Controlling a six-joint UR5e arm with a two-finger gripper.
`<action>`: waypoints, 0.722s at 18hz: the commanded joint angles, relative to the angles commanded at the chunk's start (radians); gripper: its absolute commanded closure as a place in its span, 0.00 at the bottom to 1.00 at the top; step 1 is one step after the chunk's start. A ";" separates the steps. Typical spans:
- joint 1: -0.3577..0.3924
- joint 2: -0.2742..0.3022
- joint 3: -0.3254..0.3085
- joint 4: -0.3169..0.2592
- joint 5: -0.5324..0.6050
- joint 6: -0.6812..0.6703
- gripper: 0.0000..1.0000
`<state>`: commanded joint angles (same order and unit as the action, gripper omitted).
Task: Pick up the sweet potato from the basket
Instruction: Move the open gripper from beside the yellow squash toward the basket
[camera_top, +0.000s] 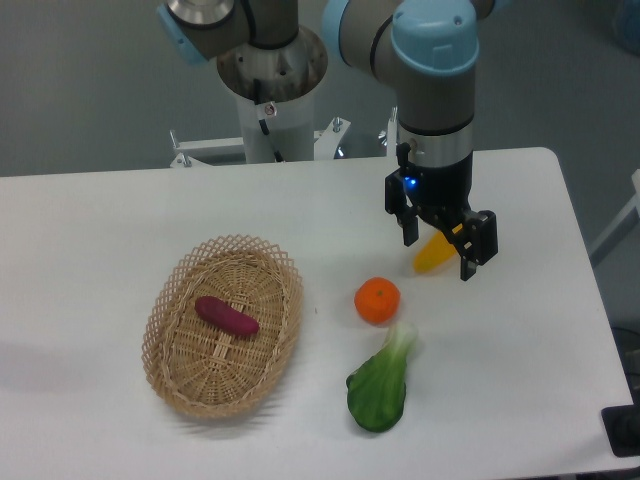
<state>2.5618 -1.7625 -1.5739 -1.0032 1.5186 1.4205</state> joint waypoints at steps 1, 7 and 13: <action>0.000 0.000 -0.002 0.002 0.002 0.000 0.00; -0.012 0.014 -0.034 -0.002 0.000 -0.003 0.00; -0.067 0.024 -0.094 0.035 0.000 -0.234 0.00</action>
<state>2.4944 -1.7381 -1.6674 -0.9680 1.5187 1.1862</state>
